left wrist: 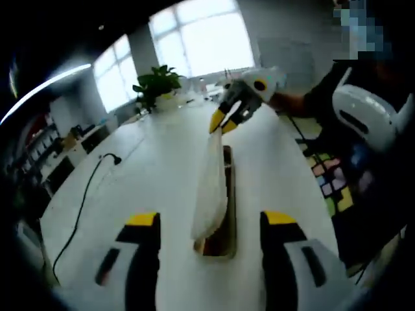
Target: Arrange the utensils inside the cutlery case until each visible utensil rests in its matching compartment.
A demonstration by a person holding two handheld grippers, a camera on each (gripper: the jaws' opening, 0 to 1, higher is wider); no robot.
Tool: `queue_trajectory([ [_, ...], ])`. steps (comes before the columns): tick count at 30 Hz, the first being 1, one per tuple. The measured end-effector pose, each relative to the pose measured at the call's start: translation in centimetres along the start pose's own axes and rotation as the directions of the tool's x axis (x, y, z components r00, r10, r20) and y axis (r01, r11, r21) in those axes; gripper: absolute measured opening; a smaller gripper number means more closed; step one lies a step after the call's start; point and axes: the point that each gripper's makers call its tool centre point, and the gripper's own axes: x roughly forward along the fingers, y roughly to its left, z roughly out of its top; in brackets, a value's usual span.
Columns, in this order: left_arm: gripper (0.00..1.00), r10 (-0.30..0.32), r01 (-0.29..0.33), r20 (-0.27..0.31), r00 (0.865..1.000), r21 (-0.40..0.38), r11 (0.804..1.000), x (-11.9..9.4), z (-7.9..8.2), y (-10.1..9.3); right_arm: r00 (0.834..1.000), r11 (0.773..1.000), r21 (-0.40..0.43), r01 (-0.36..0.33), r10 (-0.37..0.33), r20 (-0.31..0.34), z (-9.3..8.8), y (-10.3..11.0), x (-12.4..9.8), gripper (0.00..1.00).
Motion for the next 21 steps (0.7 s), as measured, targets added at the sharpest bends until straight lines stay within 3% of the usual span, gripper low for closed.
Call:
queue_trajectory([
  [2,0.68,-0.023,0.023,-0.043,0.999,-0.015,1.0,0.8,-0.3,0.0,0.999,0.997,-0.073,0.021,-0.024,-0.028,-0.1,0.1,0.1,0.02],
  [5,0.69,-0.059,0.058,-0.103,0.993,-0.011,0.998,1.9,-0.7,-0.5,0.999,0.994,-0.11,0.023,-0.027,-0.032,0.3,0.7,0.3,0.02],
  [10,0.67,-0.098,0.093,-0.132,0.986,-0.047,0.995,3.7,-0.4,-0.6,0.996,0.982,-0.184,0.049,-0.062,-0.063,0.3,0.9,0.4,0.03],
  [15,0.64,-0.116,0.104,-0.176,0.977,-0.078,0.992,4.7,-0.9,-0.2,0.982,0.947,-0.297,0.125,-0.161,-0.1,-0.1,-0.1,0.4,0.03],
  [21,0.63,-0.165,0.145,-0.207,0.964,-0.107,0.984,6.1,-1.8,-1.5,0.974,0.907,-0.395,0.145,-0.201,-0.103,0.2,-0.2,0.5,0.03],
])
